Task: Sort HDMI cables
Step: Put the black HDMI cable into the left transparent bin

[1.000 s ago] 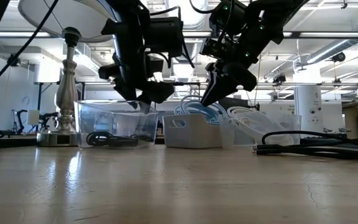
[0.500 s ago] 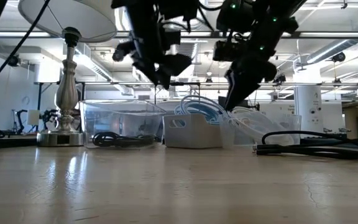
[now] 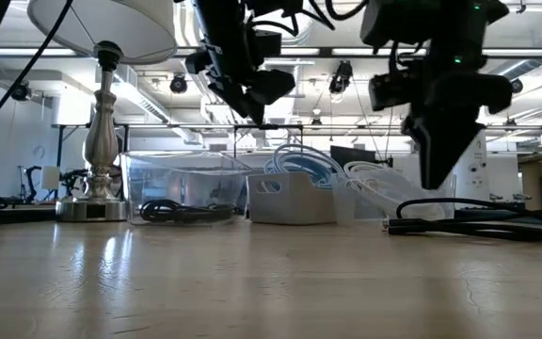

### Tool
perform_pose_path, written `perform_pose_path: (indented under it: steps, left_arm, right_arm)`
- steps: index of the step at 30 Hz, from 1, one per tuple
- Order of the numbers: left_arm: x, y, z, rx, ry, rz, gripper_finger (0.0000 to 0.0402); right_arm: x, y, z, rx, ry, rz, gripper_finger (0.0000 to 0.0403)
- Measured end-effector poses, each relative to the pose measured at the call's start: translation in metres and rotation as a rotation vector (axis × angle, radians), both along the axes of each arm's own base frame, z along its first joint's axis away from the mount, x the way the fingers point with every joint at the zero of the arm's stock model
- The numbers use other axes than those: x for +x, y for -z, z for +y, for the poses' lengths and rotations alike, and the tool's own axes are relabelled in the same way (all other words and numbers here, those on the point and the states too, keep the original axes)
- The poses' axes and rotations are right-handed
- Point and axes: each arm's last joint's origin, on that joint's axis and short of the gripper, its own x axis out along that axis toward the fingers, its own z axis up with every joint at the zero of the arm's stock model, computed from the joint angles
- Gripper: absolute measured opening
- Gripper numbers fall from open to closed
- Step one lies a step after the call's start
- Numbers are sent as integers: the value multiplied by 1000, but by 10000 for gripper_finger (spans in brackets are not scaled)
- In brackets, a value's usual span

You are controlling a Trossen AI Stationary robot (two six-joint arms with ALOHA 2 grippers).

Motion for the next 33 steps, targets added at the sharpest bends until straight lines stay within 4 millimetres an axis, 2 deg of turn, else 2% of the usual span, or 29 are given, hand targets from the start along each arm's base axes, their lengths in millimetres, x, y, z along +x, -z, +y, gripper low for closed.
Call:
perform_pose_path:
  steps: [8, 13, 20, 26, 33]
  left_arm:
    - [-1, 2, 0, 1, 1, 3, 177]
    - [0, 1, 0, 1, 1, -1, 177]
    - [0, 1, 0, 2, 3, 2, 177]
    - [0, 2, 0, 2, 3, 3, 177]
    - [0, 2, 0, 2, 3, 4, 177]
  right_arm:
    - [-14, 20, 3, 91, 138, 63, 132]
    - [-16, 27, 3, 97, 133, 59, 130]
    - [-13, 27, 3, 96, 86, 27, 128]
    - [-9, 22, 4, 88, 23, 9, 96]
    - [0, 10, 7, 124, -90, -29, 36]
